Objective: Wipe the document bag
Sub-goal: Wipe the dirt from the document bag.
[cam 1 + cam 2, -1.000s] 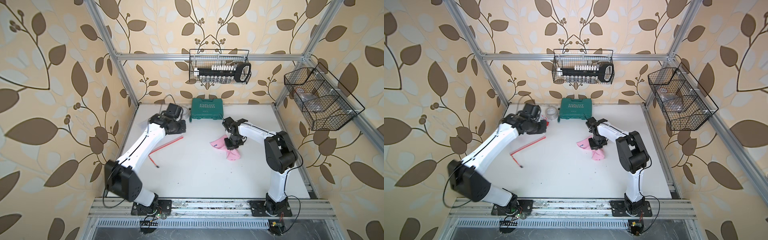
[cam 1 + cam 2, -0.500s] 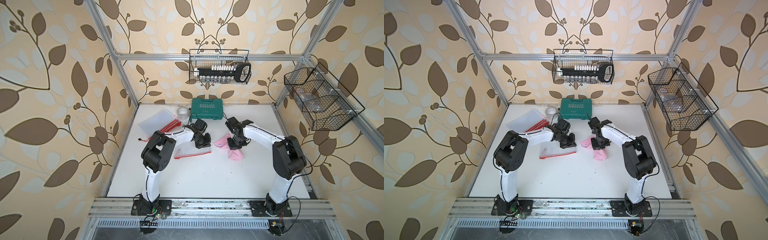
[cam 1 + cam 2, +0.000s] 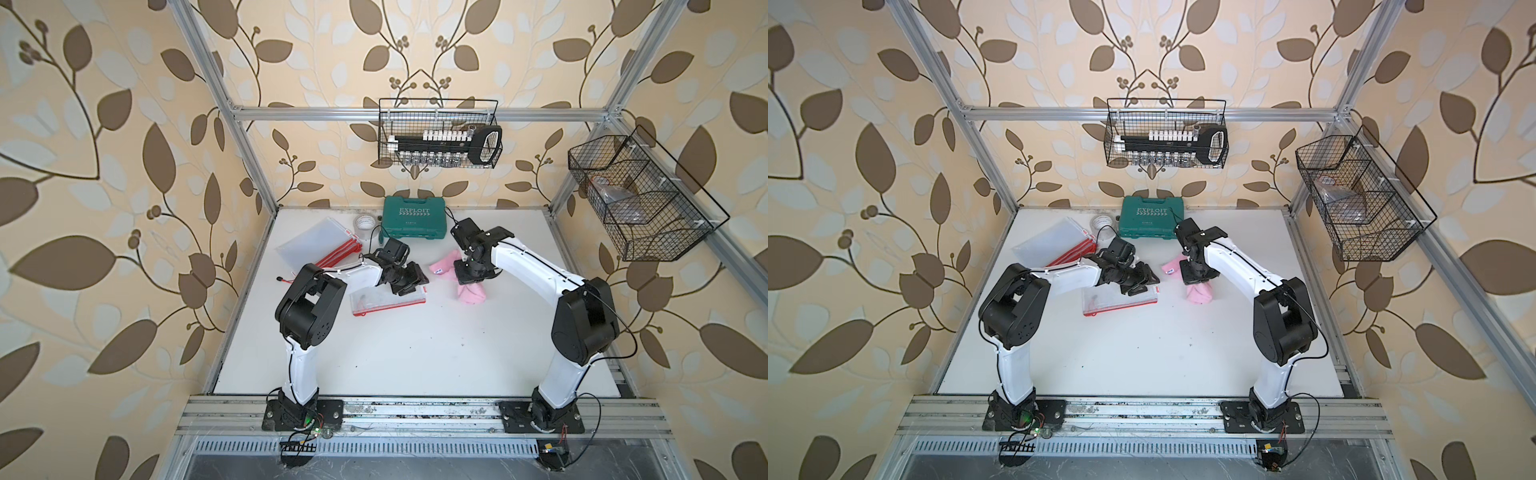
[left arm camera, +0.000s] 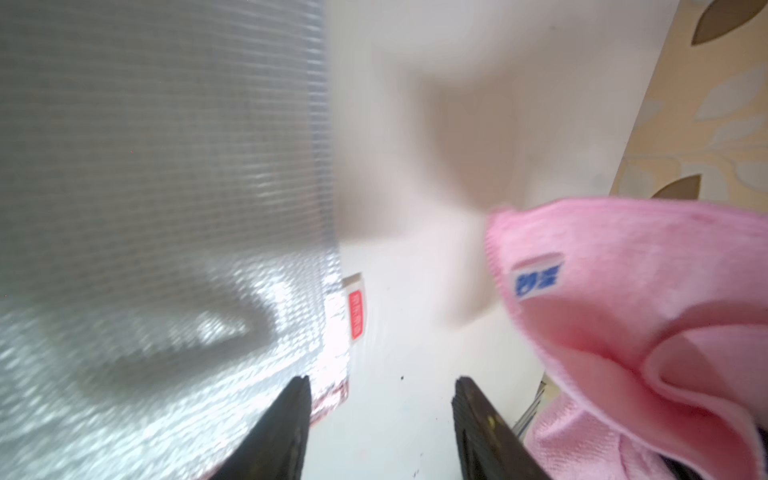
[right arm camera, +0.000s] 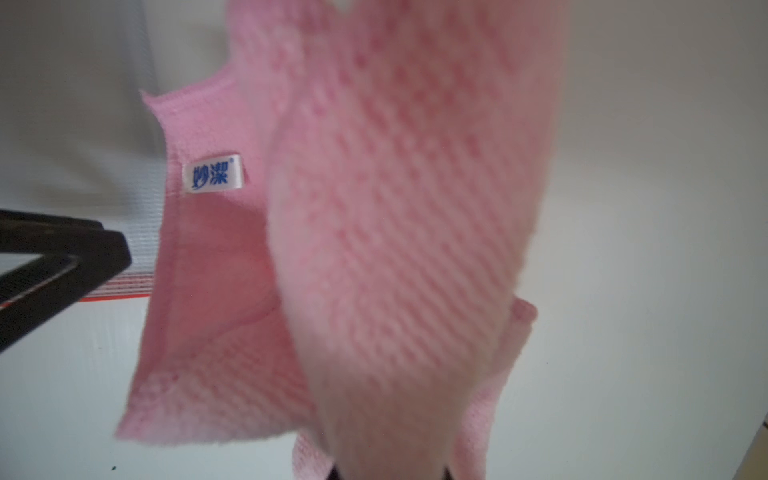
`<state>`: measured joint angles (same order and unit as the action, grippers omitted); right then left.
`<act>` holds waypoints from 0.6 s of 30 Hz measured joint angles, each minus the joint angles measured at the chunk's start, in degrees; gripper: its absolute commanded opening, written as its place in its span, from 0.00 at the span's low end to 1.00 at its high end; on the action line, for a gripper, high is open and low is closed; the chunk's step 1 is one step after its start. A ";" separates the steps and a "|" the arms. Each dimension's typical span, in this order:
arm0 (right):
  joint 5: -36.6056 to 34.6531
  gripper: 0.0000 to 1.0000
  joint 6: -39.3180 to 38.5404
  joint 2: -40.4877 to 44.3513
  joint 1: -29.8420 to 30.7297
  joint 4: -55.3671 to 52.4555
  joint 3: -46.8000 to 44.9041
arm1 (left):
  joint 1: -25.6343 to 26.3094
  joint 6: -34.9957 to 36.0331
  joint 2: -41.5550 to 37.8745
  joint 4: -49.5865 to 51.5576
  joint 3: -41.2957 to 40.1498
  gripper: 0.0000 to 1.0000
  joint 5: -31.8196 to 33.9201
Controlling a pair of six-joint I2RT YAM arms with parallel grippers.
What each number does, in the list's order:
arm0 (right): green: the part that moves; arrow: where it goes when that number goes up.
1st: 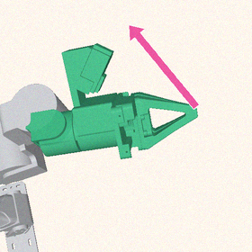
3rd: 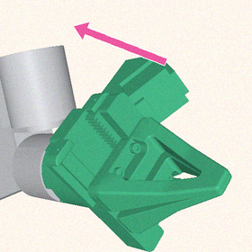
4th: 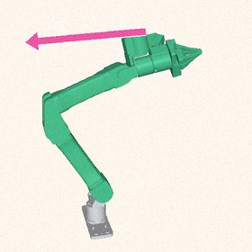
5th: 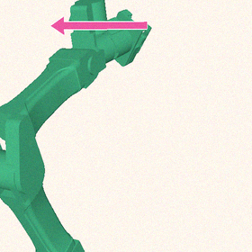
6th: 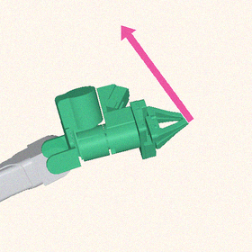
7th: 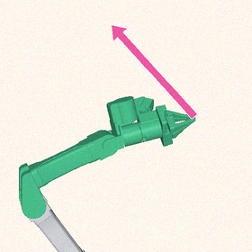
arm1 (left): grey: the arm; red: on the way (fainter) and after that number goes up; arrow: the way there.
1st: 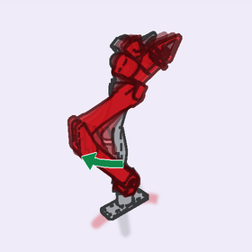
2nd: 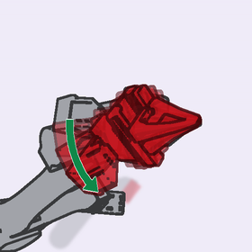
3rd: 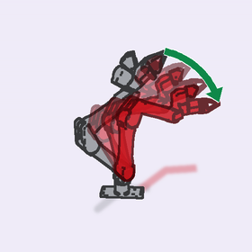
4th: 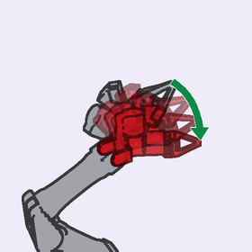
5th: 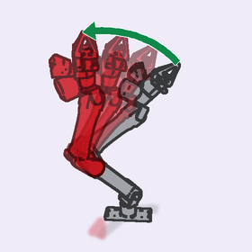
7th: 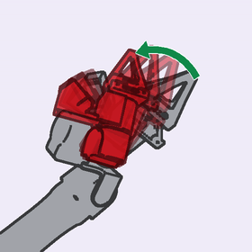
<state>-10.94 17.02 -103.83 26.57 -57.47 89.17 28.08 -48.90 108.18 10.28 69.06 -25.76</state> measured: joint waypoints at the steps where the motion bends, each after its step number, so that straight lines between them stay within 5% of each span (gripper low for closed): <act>1: 0.22 0.00 -0.26 -0.35 0.87 0.07 1.79 | -1.84 0.00 -2.64 0.96 -1.97 0.25 0.85; 8: 10.51 0.00 -1.86 -12.48 5.97 1.79 17.33 | -16.46 4.02 -12.72 7.63 -6.51 0.17 7.82; 12: 17.92 0.00 -1.86 -23.32 7.91 4.24 25.09 | -18.08 6.82 -10.62 9.40 -6.58 0.16 7.69; 18: 21.29 0.00 -1.90 -30.56 8.41 5.01 24.70 | -18.43 7.85 -5.31 9.01 -8.07 0.10 5.14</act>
<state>10.35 15.11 -134.39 34.98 -52.47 113.86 9.65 -41.06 102.87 19.29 60.99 -20.62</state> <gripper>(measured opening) 0.049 0.105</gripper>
